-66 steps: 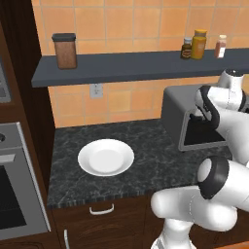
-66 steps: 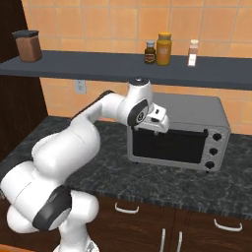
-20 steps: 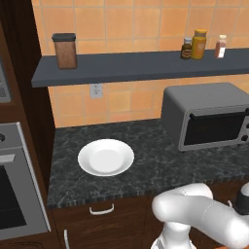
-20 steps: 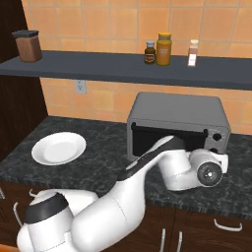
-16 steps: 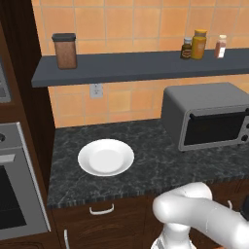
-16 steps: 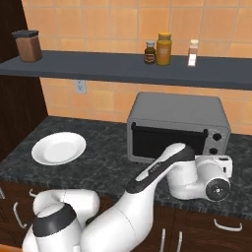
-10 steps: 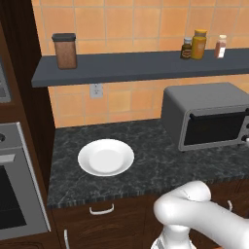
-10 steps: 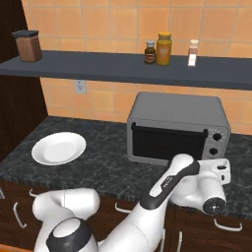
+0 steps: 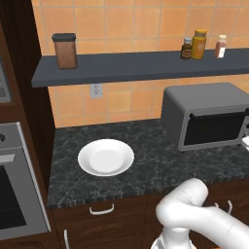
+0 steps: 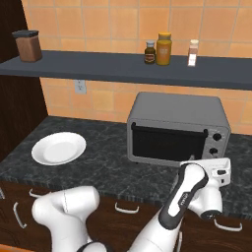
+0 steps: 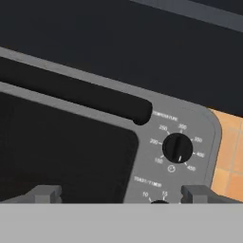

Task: Pick up the kebab skewer and baguette bread, and place them inside the toaster oven. Close the toaster oven door and start by setting the timer.

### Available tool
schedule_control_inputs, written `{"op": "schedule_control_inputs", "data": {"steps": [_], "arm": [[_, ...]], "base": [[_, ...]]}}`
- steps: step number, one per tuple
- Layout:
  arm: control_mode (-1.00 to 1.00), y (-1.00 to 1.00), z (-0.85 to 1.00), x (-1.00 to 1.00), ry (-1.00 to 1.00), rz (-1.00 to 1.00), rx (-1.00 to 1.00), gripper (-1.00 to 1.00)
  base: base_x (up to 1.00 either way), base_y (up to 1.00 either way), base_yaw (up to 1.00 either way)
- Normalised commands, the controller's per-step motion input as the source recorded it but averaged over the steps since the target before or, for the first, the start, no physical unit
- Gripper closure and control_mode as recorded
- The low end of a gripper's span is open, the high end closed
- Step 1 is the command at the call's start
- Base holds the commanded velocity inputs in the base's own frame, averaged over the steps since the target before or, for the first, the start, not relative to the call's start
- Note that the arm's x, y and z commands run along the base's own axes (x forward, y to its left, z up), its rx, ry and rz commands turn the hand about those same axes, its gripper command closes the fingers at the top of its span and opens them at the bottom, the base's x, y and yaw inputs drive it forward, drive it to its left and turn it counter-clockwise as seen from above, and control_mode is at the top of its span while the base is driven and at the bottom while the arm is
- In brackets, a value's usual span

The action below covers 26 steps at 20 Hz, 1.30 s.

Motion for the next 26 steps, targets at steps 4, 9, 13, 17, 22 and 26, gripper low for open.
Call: {"op": "schedule_control_inputs", "data": {"steps": [4,9,13,17,22,26], "arm": [[-1.00,-0.27,-0.02,0.25,-0.07,0.01,0.00,-1.00],[-1.00,-0.32,0.00,0.19,-0.01,0.07,0.00,-1.00],[-1.00,-0.31,-0.09,0.02,0.00,0.09,0.00,-1.00],[-1.00,-0.11,-0.18,0.03,0.00,0.06,-0.01,-1.00],[-1.00,0.03,-0.17,0.21,0.00,0.00,-0.03,-1.00],[-1.00,-0.10,-0.13,0.33,0.00,0.00,-0.06,-1.00]], "base": [[0.00,0.00,0.00],[0.00,0.00,0.00],[0.00,0.00,0.00],[0.00,0.00,0.00],[0.00,0.00,0.00],[0.00,0.00,0.00]]}}
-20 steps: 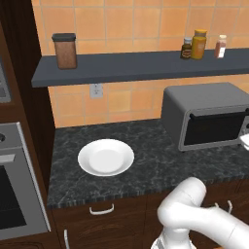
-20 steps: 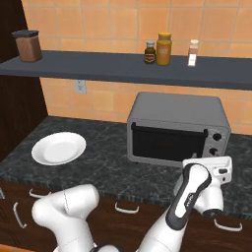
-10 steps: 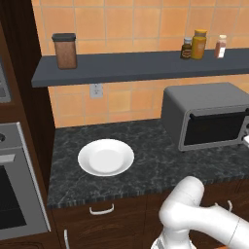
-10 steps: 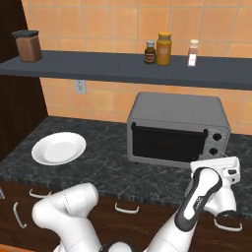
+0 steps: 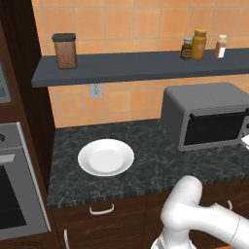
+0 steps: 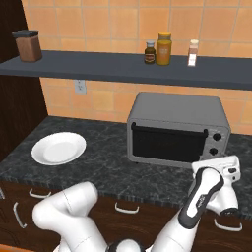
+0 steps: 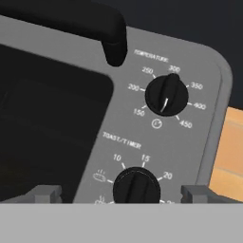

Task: Pick up the kebab skewer and baguette bread, and place them inside the toaster oven. Close the toaster oven door and start by setting the timer.

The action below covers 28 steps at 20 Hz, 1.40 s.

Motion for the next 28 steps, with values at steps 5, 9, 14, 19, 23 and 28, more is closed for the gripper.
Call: {"op": "schedule_control_inputs", "data": {"steps": [5,9,14,19,23,28], "arm": [[-1.00,-0.33,-0.20,0.18,0.00,0.00,-0.07,-1.00],[-1.00,-0.13,-0.16,0.15,-0.02,0.00,-0.05,-1.00],[-1.00,0.02,0.00,0.04,-0.03,0.00,-0.06,-1.00],[-1.00,0.17,0.00,0.00,0.00,-0.03,-0.10,-1.00],[-1.00,0.20,0.06,0.00,0.00,-0.08,-0.08,-1.00],[-1.00,0.08,0.16,0.04,0.00,-0.13,-0.04,-1.00]], "base": [[0.00,0.00,0.00],[0.00,0.00,0.00],[0.00,0.00,0.00],[0.00,0.00,0.00],[0.00,0.00,0.00],[0.00,0.00,0.00]]}}
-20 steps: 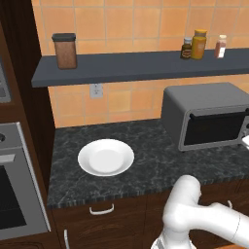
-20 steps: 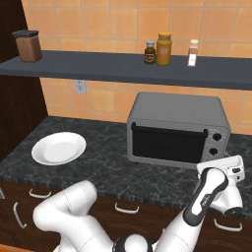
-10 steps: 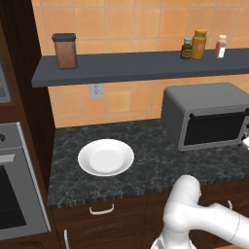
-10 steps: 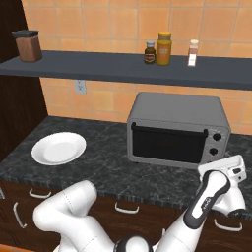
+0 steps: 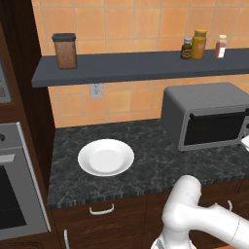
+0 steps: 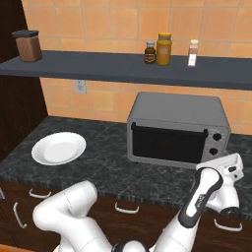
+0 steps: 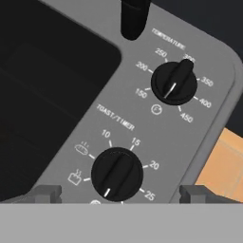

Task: Pick up the kebab skewer and baguette bread, and place them inside the toaster oven. Close the toaster oven door and start by setting the timer.

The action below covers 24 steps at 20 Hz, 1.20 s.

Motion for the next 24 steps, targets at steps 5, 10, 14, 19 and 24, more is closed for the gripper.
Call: {"op": "schedule_control_inputs", "data": {"steps": [5,10,14,19,24], "arm": [[-1.00,0.03,0.04,0.01,0.00,-0.09,0.00,-1.00],[-1.00,0.01,0.00,0.00,0.00,-0.01,0.00,-1.00],[-1.00,0.00,0.00,0.16,0.00,0.00,0.00,-1.00],[-1.00,0.00,0.00,0.07,0.00,0.00,0.00,1.00],[-1.00,0.12,0.00,0.00,0.00,0.00,0.00,1.00]], "base": [[0.00,0.00,0.00],[0.00,0.00,0.00],[0.00,0.00,0.00],[0.00,0.00,0.00],[0.00,0.00,0.00]]}}
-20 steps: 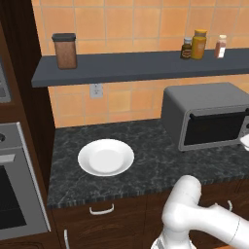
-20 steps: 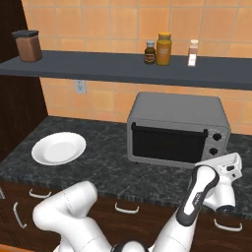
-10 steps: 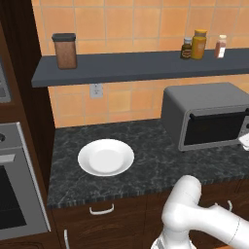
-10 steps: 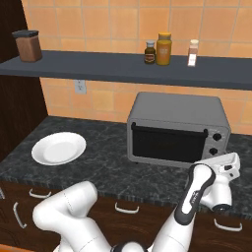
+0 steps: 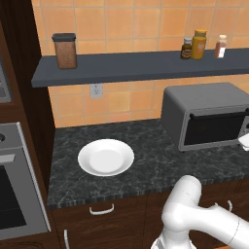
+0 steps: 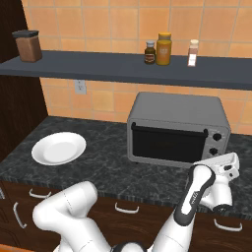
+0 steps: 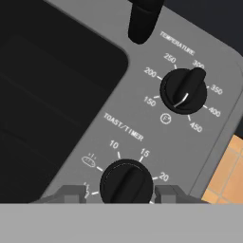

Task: Pick up the kebab skewer and baguette bread, and place them inside the toaster oven. Close the toaster oven door and start by setting the timer.

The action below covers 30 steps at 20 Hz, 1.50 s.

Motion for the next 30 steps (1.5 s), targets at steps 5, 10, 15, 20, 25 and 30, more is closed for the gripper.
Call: {"op": "schedule_control_inputs", "data": {"steps": [5,10,15,20,25,30], "arm": [[-1.00,0.21,0.07,0.12,0.00,-0.02,0.00,1.00],[-1.00,0.14,0.20,0.15,0.00,0.00,0.00,1.00],[-1.00,0.35,0.18,0.05,0.01,0.00,0.01,1.00],[-1.00,0.40,0.16,0.05,0.00,0.00,0.05,1.00],[-1.00,0.19,0.36,0.04,0.06,0.00,0.12,1.00],[-1.00,0.24,0.33,0.00,0.04,0.00,0.16,1.00]], "base": [[0.00,0.00,0.00],[0.00,0.00,0.00],[0.00,0.00,0.00],[0.00,0.00,0.00],[0.00,0.00,0.00],[0.00,0.00,0.00]]}}
